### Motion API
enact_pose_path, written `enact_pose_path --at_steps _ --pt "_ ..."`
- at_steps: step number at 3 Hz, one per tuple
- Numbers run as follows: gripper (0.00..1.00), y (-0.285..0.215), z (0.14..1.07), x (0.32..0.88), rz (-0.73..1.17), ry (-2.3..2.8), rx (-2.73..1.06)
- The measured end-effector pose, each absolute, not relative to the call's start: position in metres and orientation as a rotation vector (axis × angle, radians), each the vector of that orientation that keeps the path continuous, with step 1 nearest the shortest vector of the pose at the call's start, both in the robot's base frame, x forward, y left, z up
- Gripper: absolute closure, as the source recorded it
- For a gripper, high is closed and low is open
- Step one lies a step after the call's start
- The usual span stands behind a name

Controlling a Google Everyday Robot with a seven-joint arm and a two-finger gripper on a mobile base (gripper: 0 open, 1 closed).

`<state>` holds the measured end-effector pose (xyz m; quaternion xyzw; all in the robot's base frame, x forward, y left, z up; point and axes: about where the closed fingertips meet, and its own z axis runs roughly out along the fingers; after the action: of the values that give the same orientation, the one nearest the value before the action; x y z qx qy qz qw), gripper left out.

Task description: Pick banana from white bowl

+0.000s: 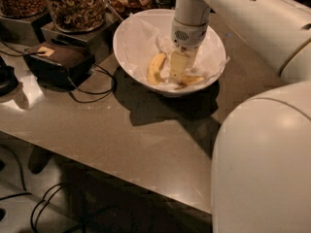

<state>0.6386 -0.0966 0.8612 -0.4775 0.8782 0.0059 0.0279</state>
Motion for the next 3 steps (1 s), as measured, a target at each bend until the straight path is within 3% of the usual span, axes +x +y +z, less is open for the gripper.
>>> enact_pose_path --at_steps 3 --pt "0.48 -0.098 0.843 0.643 0.031 2.746 -1.491"
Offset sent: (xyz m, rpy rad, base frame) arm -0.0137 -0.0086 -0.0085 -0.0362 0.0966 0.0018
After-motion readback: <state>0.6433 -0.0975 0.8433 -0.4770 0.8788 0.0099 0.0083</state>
